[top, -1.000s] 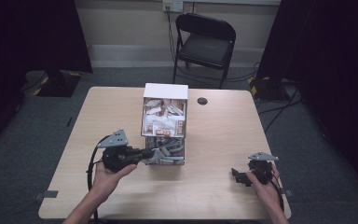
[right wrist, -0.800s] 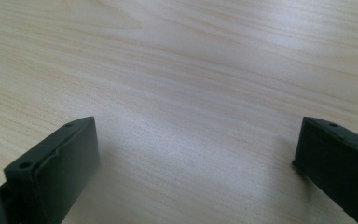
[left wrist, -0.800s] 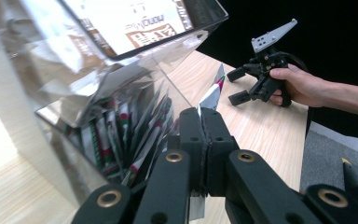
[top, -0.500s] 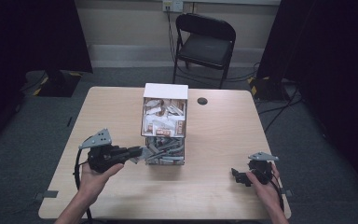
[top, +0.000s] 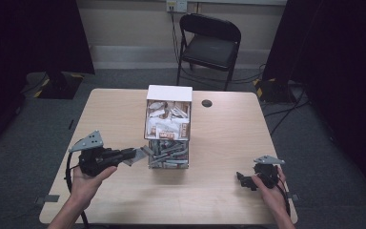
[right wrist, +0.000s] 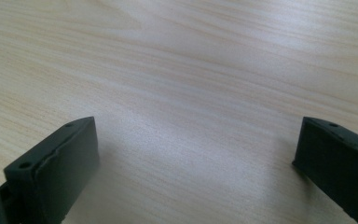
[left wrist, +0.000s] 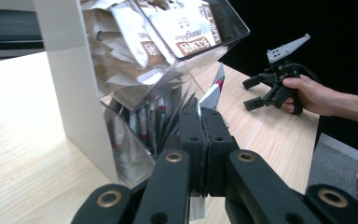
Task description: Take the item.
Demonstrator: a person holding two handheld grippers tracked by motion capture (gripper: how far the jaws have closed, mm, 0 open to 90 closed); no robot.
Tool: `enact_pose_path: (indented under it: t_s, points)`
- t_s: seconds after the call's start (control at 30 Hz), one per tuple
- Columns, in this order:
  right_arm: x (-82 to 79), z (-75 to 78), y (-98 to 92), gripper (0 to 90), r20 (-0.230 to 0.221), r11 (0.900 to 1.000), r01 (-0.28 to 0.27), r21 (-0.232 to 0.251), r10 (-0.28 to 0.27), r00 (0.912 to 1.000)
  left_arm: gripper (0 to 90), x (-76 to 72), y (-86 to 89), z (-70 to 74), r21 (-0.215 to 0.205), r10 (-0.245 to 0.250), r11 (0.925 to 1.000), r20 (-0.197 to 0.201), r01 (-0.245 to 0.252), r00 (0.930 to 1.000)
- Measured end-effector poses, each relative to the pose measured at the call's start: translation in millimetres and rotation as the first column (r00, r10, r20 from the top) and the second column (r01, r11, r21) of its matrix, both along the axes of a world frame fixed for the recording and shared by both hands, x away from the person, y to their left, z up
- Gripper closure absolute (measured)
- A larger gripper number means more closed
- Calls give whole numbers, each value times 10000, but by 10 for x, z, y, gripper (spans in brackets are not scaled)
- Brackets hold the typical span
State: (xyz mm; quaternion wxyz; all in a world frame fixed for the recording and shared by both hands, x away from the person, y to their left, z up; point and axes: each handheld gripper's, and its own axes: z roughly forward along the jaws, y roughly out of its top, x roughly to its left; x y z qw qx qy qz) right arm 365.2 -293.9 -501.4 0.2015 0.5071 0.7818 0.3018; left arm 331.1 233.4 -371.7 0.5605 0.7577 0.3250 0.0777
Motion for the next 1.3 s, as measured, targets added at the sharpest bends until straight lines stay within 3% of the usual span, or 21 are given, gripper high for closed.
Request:
enact_pose_path:
  t_s: [0.53,0.8,1.3]
  points:
    - [2,0,2,0,4,10000,14,6,-14,10000,890,59,232,-7,83,781,9969,-129,-780,9969]
    - [2,0,2,0,3,10000,13,6,-13,10000,890,170,334,-25,167,1323,9911,-285,-1319,9908]
    - [4,-1,1,0,16,10000,3,2,-3,10000,890,336,312,-86,581,1604,9857,-312,-1584,9866]
